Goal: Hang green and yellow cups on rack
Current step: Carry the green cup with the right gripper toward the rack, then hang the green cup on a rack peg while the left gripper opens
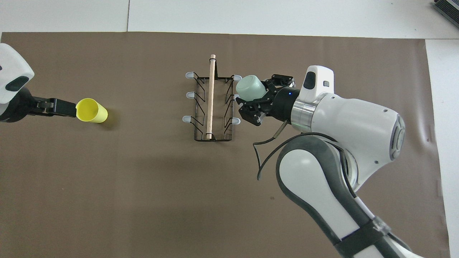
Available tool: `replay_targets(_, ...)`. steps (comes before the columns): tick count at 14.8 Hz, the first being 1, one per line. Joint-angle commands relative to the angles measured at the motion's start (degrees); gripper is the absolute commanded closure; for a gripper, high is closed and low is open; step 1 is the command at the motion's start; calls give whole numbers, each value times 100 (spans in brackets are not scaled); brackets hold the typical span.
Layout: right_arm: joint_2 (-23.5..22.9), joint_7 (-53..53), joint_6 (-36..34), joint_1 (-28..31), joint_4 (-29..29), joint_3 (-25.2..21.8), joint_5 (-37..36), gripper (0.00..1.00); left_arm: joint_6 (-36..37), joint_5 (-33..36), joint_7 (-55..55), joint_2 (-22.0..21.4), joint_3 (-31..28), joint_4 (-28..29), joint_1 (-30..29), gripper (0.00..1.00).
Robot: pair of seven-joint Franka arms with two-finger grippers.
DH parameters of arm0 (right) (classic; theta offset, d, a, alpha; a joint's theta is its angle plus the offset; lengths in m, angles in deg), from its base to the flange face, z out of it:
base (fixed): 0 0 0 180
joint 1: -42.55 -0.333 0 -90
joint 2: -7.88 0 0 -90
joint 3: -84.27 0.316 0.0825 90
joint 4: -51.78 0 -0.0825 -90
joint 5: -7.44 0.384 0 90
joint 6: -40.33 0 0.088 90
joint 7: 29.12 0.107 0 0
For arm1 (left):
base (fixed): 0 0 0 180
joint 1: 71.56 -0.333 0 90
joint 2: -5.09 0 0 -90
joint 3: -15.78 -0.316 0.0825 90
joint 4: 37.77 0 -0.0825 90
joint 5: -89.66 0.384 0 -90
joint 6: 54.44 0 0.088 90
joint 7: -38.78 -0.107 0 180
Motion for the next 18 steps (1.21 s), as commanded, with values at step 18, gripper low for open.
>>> replay_targets(18, -659, -4617, 1405, -769, -344, 4, 5762, 100, 652, -1999, 1262, 2380, -1028, -1740, -551, 0)
